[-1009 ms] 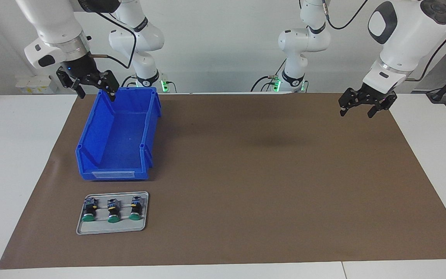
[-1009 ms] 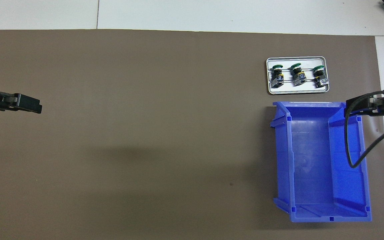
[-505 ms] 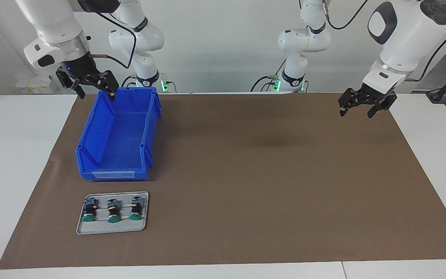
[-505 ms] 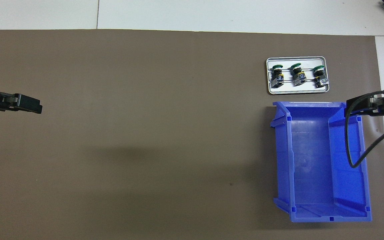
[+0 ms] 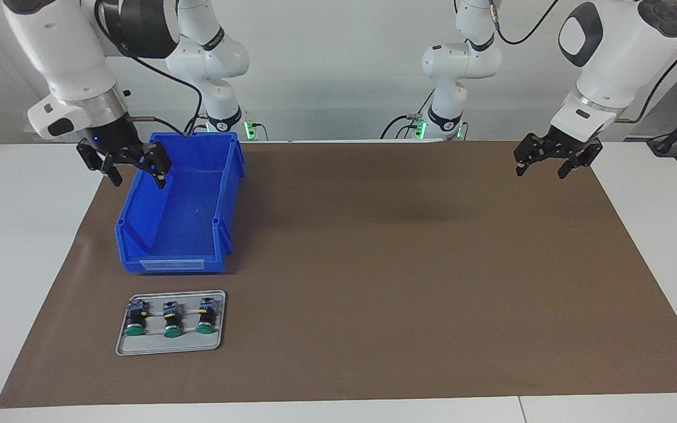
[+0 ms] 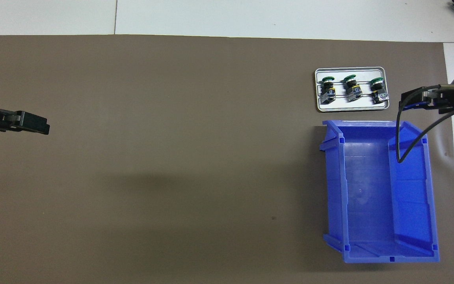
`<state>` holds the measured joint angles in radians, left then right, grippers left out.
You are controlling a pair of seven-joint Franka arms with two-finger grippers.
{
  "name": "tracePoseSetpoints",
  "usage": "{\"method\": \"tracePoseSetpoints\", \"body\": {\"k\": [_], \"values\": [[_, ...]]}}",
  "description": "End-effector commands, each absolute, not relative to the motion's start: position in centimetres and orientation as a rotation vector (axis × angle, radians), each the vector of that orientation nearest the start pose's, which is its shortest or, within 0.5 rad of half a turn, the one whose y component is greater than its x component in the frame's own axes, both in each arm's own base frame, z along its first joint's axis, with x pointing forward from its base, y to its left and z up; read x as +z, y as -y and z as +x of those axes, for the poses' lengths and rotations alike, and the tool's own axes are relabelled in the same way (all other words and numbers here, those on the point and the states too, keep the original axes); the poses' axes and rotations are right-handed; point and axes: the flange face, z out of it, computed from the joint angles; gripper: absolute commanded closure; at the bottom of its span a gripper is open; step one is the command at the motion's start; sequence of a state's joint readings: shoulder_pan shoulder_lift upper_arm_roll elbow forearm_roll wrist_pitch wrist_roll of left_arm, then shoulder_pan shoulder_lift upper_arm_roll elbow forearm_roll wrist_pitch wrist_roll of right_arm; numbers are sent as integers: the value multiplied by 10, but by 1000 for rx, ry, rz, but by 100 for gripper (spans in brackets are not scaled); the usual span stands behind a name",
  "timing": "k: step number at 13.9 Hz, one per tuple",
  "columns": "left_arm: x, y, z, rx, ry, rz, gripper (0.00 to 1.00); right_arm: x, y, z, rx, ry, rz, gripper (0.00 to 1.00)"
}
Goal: Place and press button with both arms
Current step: 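Reach the right gripper into the metal tray and grasp a button unit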
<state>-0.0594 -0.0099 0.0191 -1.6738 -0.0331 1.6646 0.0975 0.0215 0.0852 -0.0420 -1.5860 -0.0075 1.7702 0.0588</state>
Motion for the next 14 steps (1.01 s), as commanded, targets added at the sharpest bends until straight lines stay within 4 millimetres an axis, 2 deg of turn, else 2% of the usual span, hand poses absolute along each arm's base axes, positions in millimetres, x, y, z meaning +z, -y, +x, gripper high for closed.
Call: {"method": "tracePoseSetpoints", "body": {"k": [1,6,12,14], "values": [[591,25,551,-25,-153,-3170,0,550,32,626,-186,-26,-3127,11],[591,24,551,-29,-92,-3173,0,480,35,671,-252,88,-3130,14],[592,18,550,-19,-78,-3173,0,409,44,696,-292,183,-3107,17],[591,17,550,-17,-75,-3174,0,377,49,702,-284,222,-3109,18]]}}
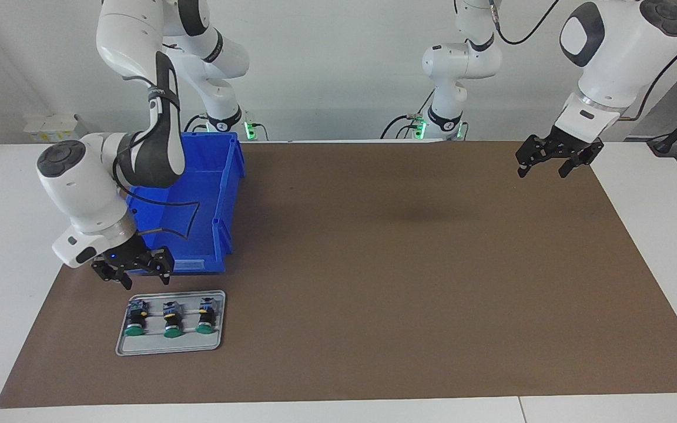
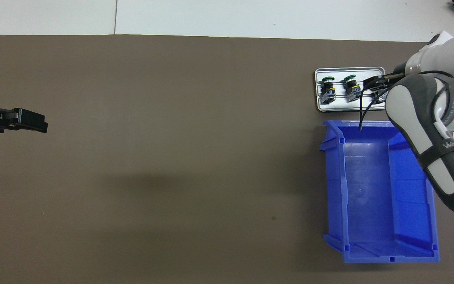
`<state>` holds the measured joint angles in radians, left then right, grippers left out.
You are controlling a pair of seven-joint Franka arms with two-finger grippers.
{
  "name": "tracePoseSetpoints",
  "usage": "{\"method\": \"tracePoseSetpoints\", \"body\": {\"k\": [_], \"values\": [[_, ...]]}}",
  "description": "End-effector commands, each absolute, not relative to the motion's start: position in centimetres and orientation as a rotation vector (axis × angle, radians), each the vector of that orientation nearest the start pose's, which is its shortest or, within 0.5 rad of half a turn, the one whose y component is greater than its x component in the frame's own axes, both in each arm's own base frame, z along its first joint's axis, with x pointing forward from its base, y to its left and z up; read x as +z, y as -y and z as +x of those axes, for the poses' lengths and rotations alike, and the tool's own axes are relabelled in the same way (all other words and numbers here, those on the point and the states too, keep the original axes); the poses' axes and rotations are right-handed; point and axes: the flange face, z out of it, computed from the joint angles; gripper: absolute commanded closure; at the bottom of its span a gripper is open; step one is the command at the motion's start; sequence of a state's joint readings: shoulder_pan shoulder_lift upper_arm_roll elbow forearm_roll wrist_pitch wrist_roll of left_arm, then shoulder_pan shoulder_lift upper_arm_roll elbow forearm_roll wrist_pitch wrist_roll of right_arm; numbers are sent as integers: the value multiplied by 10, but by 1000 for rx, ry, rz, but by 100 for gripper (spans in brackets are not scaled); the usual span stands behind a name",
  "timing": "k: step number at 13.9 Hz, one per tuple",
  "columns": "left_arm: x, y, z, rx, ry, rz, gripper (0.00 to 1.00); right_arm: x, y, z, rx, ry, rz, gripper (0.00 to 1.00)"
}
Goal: Place and press button with both arms
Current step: 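Reach the right gripper into the metal tray and grasp a button unit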
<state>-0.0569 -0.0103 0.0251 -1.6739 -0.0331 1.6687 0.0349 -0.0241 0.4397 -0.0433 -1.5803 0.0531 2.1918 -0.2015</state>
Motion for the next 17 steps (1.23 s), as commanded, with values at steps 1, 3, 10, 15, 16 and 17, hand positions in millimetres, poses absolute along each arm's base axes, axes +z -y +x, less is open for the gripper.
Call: {"method": "tracePoseSetpoints", "body": {"k": [1,3,10,15,16,17], "values": [[591,17,550,-15,-75,-3172,0,365,54,703,-294,220,-3098,19],[592,19,550,-19,-80,-3172,0,341,56,707,-299,233,-3073,19],[593,20,552,-39,-80,-3172,0,303,44,707,-319,275,-3071,22],[593,19,555,-83,-84,-3171,0,295,40,703,-335,298,-3072,63],[593,20,556,-87,-89,-3170,0,301,39,702,-342,296,-3072,100],[594,19,557,-97,-86,-3170,0,306,38,701,-352,289,-3071,100]]}}
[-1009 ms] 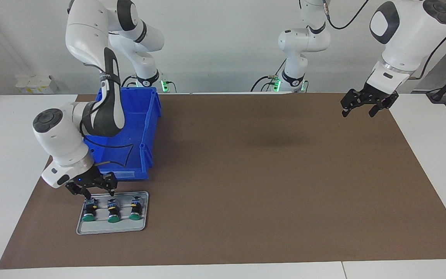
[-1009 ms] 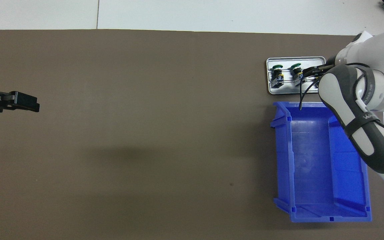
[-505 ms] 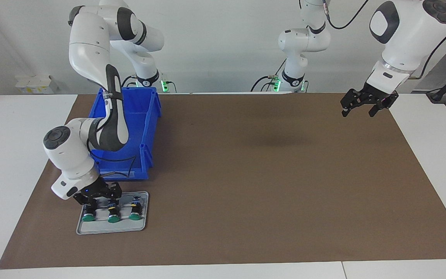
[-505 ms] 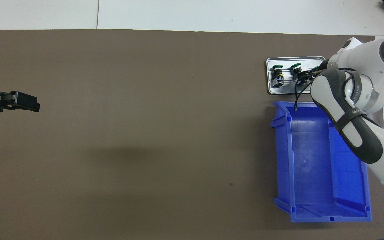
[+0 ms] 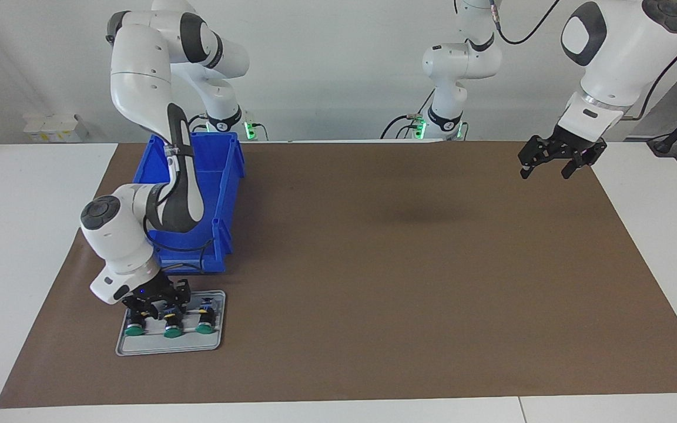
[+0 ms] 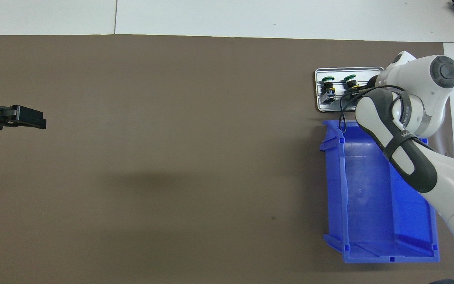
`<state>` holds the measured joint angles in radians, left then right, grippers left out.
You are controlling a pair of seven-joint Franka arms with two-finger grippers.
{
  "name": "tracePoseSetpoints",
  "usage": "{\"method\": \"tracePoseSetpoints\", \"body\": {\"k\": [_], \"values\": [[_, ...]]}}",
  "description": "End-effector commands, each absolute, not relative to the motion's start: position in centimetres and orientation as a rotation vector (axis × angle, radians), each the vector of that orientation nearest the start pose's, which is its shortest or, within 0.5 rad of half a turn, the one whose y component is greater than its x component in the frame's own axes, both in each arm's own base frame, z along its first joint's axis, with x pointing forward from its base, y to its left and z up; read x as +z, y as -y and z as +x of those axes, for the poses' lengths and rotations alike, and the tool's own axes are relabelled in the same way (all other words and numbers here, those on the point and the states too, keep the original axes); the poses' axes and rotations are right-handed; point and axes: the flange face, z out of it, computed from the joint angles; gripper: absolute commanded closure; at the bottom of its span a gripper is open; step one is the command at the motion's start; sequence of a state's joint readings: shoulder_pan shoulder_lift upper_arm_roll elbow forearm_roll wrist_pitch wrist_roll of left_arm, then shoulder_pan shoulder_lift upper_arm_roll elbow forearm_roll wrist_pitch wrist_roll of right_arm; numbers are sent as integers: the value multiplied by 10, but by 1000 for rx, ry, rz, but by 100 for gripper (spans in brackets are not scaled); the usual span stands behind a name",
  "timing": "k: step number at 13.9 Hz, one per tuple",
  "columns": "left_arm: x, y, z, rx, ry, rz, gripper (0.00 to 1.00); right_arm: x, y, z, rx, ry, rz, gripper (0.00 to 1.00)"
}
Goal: Place and press button with both arms
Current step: 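Reach the right gripper into the metal tray and grasp a button unit, then carry the button unit with the right gripper to the table center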
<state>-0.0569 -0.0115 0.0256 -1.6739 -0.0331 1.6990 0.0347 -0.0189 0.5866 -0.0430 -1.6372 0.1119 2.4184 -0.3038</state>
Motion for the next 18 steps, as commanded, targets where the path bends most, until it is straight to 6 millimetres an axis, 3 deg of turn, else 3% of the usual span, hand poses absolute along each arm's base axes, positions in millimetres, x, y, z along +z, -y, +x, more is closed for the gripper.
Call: {"method": "tracePoseSetpoints", "body": {"k": [1,5,9,12,16,18], "values": [[594,19,559,-107,-88,-3171,0,313,38,701,-366,287,-3070,100],[614,17,572,-153,-80,-3168,0,371,36,687,-364,71,-3053,100],[630,18,582,-131,-86,-3167,0,408,-16,661,-309,-168,-3014,100],[625,20,583,-170,-89,-3167,0,419,-70,653,-243,-386,-2985,100],[615,19,582,-188,-99,-3167,0,429,-187,633,-308,-728,-2987,100],[608,18,579,-186,-137,-3164,0,437,-241,620,-313,-965,-2871,100]]}}
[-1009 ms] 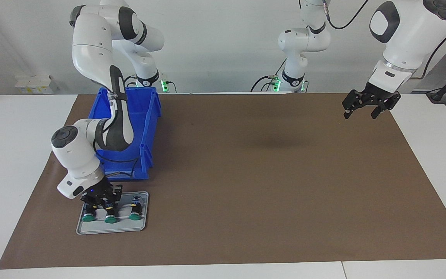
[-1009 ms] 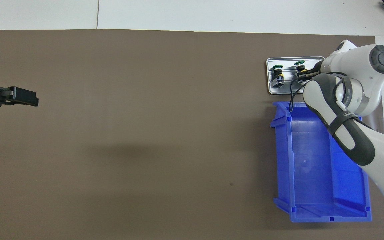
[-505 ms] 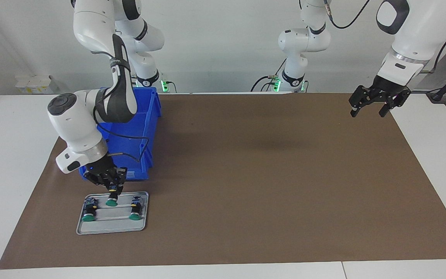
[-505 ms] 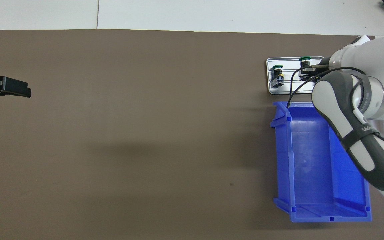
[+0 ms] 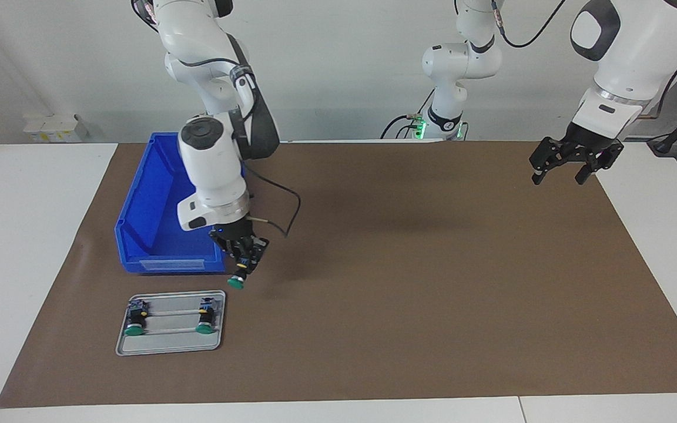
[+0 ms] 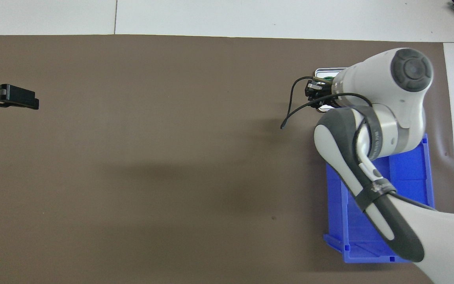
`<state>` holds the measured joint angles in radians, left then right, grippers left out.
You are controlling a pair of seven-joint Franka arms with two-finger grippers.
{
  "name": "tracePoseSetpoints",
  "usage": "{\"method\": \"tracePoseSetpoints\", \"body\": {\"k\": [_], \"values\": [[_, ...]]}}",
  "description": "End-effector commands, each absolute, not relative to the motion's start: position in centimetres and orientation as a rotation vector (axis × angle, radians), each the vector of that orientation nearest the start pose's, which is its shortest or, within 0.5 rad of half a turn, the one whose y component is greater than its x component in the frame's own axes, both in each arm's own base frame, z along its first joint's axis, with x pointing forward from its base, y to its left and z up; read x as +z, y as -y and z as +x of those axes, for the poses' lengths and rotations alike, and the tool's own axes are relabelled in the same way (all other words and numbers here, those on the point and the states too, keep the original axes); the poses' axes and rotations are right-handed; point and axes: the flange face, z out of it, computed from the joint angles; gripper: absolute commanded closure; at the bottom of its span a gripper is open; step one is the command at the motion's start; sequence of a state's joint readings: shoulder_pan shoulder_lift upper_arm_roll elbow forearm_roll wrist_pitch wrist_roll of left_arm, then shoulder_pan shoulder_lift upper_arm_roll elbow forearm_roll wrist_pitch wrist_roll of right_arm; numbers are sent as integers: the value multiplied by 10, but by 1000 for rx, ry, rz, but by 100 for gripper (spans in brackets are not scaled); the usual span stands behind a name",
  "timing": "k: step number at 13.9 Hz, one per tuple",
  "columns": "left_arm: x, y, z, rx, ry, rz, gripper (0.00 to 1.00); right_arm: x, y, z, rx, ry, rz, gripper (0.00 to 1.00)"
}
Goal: Place and press button with both arms
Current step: 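Carry the button unit with the right gripper to the table center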
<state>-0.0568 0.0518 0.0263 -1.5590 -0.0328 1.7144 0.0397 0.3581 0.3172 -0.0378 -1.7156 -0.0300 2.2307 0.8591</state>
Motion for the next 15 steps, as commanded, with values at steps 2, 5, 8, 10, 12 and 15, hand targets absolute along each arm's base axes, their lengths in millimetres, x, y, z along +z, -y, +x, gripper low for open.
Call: {"method": "tracePoseSetpoints", "body": {"k": [2,5,8,10,12,15], "values": [[602,17,577,-203,-157,-3161,0,452,-280,612,-309,-1281,-2686,100],[594,17,574,-199,-242,-3152,0,469,-321,602,-290,-1540,-2495,100],[586,17,570,-215,-318,-3141,0,476,-369,584,-215,-1737,-2365,100],[584,17,568,-210,-380,-3132,0,472,-389,580,-175,-1882,-2238,100],[584,16,568,-208,-456,-3119,0,452,-414,570,-155,-1957,-2183,100],[580,5,565,-193,-570,-3096,0,433,-463,562,-118,-2080,-2050,100]]}}
